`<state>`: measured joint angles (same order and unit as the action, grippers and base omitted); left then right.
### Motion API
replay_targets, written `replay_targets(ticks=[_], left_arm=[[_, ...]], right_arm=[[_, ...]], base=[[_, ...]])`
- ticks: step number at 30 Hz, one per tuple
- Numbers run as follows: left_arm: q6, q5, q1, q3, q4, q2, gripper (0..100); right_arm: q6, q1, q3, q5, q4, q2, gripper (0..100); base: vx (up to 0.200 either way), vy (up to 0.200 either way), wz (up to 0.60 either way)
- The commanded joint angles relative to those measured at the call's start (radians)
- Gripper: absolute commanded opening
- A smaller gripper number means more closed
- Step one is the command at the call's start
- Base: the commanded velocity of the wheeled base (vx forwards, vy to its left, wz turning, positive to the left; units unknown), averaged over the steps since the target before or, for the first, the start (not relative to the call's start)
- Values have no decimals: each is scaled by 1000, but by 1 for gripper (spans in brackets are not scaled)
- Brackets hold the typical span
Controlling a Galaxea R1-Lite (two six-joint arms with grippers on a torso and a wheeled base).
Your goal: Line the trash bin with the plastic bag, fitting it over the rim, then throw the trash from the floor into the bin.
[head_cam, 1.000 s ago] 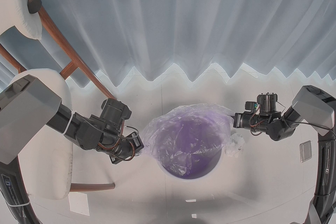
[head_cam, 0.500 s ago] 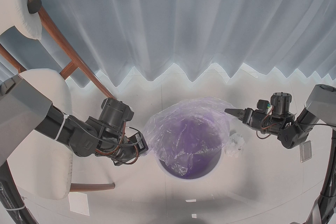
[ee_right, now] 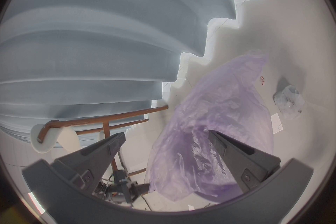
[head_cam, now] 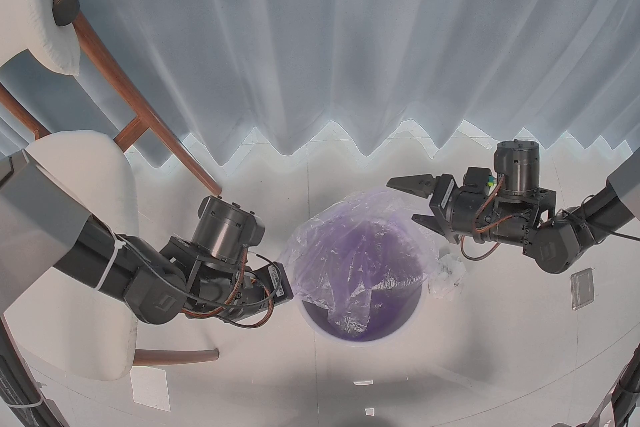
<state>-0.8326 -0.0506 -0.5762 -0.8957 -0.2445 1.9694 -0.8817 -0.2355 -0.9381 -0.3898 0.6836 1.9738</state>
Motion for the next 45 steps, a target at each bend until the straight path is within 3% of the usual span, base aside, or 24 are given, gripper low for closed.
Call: replay_targets(ticks=[1,10,22,30,31,45], left_arm=[[47,23,-22,60,-42,-10,0],[62,25,-21,70,-105,-14,0],[62,23,-16,74,-107,-55,0],[62,23,-13,80,-105,-98,0],[64,23,-14,84,-107,-106,0],[64,21,-7,133,-107,-149,0]], right_arm=[[1,-50,-114,81,-38,83,100],[0,-51,-243,89,-283,99,100],[0,-50,-459,98,-460,211,100],[-2,-51,-617,146,-549,300,100],[-2,-51,-633,149,-567,306,0],[-5,-51,-608,150,-648,207,0]], base=[[0,0,0],[0,0,0],[0,0,0],[0,0,0],[0,0,0],[0,0,0]])
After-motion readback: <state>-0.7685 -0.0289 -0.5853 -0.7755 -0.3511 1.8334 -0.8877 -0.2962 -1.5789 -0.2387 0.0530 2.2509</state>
